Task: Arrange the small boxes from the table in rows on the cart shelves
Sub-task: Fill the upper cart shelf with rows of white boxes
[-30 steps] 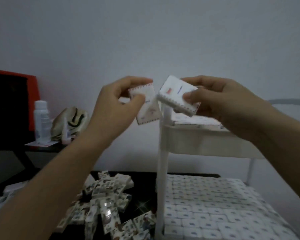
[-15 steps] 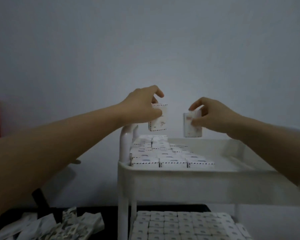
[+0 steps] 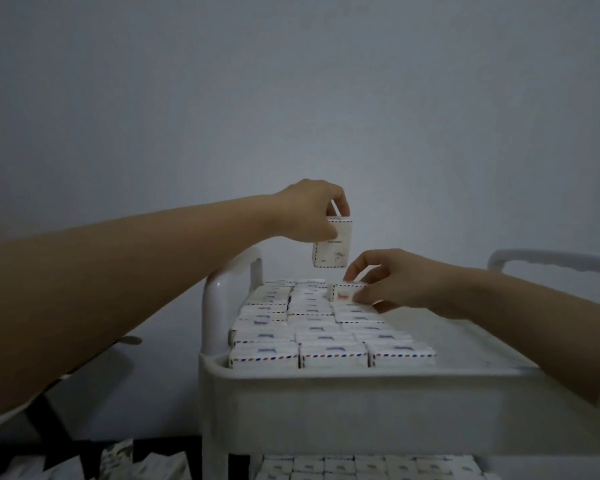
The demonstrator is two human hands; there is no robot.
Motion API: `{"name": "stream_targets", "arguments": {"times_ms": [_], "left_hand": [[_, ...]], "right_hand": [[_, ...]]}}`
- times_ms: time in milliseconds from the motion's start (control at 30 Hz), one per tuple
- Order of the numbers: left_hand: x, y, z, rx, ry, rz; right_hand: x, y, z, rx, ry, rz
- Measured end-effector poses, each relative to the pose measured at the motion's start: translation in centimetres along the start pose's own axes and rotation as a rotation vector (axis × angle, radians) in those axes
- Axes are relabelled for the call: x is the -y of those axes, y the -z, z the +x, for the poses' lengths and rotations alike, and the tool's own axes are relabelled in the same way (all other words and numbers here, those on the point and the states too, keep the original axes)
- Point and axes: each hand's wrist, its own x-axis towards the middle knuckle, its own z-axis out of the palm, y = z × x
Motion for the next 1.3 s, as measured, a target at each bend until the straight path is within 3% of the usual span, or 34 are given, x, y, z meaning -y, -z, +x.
{"name": "stream_targets", "arguments": {"times_ms": [267, 467, 667, 967, 1100, 1200, 1300], "left_hand": [[0.0, -1.6, 0.6, 0.126, -0.008, -0.155], [0.0, -2.3, 0.8, 0.173, -0.01, -0.17], [-0.4, -2.7, 0.6, 0.221, 0.002, -0.198], [-0.6, -2.9, 0.3, 0.523, 0.058, -0.071], [-0.8, -2.6, -0.5, 0.641, 0.081, 0.124], [-1.1, -1.2, -1.7, 0.56, 0.077, 0.188], [-1.4, 1.2, -4.6, 0.254, 0.039, 0.101]], "right_hand": [[0.1, -0.2, -0.6, 0.082, -0.071, -0.071], [0.2, -0.3, -0.8, -0.011, 0.041, -0.331], [-0.2, -0.3, -1.3, -0.025, 0.087, -0.351], [-0.3, 0.1, -1.1, -0.211, 0.151, -0.488], [0.1, 0.1, -1.7, -0.307, 0.175, -0.506], [1.3, -0.2, -2.8, -0.421, 0.258, -0.523], [3.2, -1.8, -5.1, -0.525, 0.426, -0.426]]}}
